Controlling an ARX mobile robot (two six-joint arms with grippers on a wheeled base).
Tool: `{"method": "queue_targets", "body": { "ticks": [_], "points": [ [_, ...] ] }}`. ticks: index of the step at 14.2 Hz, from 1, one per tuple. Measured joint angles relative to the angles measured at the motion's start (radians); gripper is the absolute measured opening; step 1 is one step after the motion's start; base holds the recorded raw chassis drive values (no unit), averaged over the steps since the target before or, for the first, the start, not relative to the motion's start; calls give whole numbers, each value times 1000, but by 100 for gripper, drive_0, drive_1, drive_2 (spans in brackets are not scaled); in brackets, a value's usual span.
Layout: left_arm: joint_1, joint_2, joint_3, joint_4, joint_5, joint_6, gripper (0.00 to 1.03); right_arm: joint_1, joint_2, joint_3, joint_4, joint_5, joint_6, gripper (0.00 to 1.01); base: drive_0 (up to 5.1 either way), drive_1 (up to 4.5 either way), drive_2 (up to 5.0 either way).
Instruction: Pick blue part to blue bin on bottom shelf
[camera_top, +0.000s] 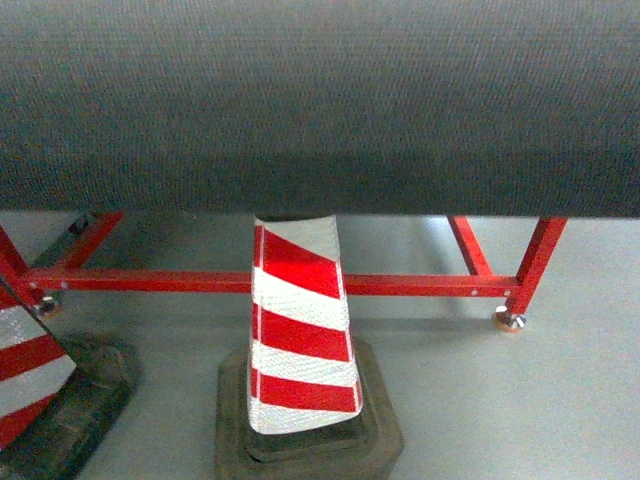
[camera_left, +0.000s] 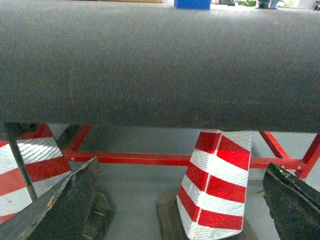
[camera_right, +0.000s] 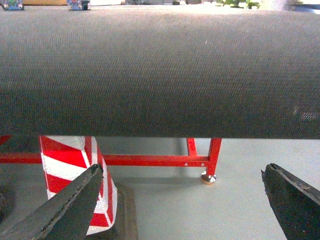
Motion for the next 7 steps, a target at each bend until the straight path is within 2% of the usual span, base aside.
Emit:
{"method": "queue_targets", "body": {
  "ticks": [7],
  "points": [
    [0, 0, 0, -1, 1, 0, 98, 0, 0, 0, -1, 0, 0, 98, 0, 0, 0]
  ]
}}
